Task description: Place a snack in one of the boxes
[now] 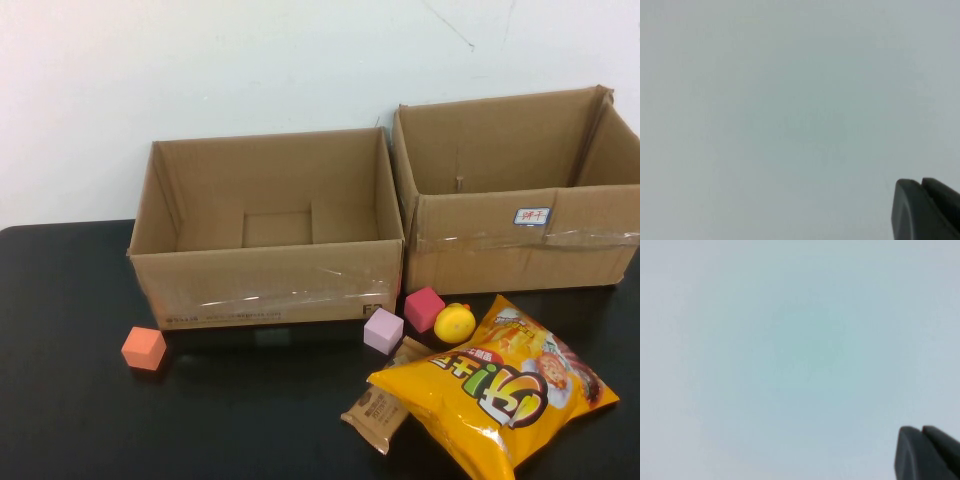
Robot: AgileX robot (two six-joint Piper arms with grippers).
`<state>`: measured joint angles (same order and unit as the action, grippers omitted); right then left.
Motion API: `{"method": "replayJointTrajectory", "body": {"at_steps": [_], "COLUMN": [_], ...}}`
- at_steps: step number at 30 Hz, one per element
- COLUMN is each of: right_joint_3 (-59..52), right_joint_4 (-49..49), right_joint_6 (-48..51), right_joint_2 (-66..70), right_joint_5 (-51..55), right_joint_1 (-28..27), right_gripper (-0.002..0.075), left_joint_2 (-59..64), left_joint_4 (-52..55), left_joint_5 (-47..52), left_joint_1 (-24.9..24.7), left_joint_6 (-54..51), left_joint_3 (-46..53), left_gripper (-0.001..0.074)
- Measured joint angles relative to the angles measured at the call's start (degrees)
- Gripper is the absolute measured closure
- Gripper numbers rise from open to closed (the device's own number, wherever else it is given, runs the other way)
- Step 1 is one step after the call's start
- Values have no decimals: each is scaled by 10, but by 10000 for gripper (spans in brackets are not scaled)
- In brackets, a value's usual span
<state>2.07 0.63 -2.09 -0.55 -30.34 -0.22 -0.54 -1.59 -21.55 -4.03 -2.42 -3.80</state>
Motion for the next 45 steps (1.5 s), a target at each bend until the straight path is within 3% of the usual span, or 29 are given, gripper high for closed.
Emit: {"method": "replayJointTrajectory", "body": {"at_steps": [8, 14, 17, 24, 27, 30, 36, 38, 42, 45], "right_joint_3": [207, 270, 271, 271, 272, 273, 282, 295, 341, 386], "right_joint_4": [0, 1, 1, -11, -12, -12, -16, -16, -16, -16], "right_joint_6": [17, 52, 68, 79, 114, 168, 169, 153, 143, 139], "right_joint_2": [57, 200, 272, 444, 509, 576, 688, 721, 789, 847], "right_joint_5": [350, 543, 550, 460, 445, 440, 427, 427, 442, 461], "right_joint_1": [0, 0, 0, 14, 66, 155, 291, 322, 363, 370], "right_gripper": [727, 727, 727, 721, 697, 662, 520, 431, 220, 129], "left_joint_2": [39, 105, 126, 128, 127, 127, 127, 127, 127, 127], "left_joint_4": [7, 7, 4, -15, -16, -14, -11, -10, -10, -10], "left_joint_5": [386, 514, 522, 502, 499, 498, 495, 495, 493, 490], "left_joint_1": [0, 0, 0, 0, 0, 0, 0, 0, 0, 0], "left_joint_6": [8, 0, -2, -2, -2, -2, -2, -2, -2, -3], "left_joint_3": [-202, -205, -174, -131, -131, -131, -131, -131, -131, -131], "left_gripper": [736, 736, 736, 736, 736, 736, 736, 736, 736, 736]}}
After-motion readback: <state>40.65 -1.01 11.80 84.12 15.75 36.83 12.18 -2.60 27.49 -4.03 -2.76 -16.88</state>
